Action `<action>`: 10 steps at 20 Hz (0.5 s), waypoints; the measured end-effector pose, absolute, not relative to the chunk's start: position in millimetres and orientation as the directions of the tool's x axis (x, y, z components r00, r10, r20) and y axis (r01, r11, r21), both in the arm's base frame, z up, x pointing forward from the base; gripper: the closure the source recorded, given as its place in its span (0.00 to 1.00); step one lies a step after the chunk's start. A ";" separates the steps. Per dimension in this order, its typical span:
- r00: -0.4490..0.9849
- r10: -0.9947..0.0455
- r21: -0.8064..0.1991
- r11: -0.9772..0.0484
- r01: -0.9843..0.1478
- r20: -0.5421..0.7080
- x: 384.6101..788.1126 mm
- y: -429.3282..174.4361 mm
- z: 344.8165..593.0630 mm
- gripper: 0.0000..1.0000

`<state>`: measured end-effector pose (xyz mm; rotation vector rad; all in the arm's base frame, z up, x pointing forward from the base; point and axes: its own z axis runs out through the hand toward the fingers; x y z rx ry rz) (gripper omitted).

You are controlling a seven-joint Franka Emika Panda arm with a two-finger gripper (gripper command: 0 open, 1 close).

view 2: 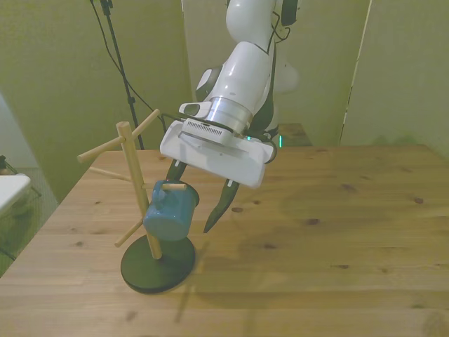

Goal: Unload the mug

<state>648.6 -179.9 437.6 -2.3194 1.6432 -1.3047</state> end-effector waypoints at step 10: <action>0.105 -0.787 -0.448 -0.450 -0.773 0.608 652.9 -178.0 431.8 1.00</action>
